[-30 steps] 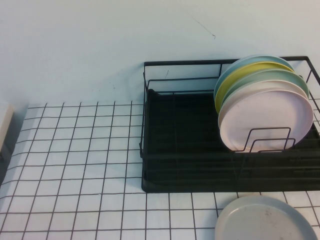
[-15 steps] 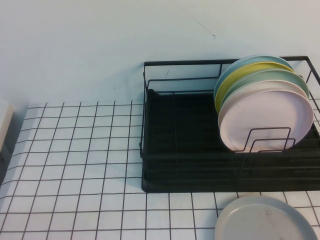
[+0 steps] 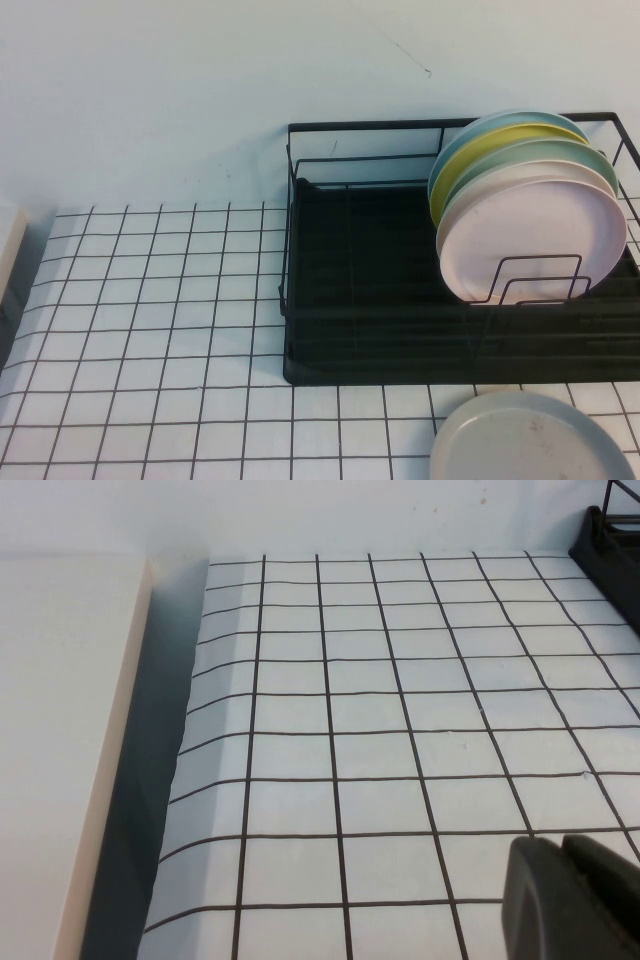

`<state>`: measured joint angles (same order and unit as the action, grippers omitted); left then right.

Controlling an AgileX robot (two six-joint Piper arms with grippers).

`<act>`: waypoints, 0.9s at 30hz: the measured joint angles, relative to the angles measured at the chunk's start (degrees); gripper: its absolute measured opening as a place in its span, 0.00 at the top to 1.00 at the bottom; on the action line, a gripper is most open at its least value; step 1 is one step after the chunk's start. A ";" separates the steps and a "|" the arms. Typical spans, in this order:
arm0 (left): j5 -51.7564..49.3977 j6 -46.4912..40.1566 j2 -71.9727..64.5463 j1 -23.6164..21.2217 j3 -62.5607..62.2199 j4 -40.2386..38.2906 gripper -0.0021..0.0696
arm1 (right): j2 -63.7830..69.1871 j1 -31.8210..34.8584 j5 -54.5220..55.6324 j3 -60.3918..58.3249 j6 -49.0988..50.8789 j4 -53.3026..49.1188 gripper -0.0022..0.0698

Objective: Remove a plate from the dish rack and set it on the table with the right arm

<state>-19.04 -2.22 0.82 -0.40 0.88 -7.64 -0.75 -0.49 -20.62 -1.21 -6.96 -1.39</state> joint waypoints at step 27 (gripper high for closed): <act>0.00 0.00 0.00 0.00 0.00 0.00 0.98 | 0.00 0.00 57.51 -0.48 0.02 0.47 0.97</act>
<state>-19.04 -2.22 0.82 -0.40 0.88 -7.64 -0.75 -0.49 36.89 -1.68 -6.95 -0.92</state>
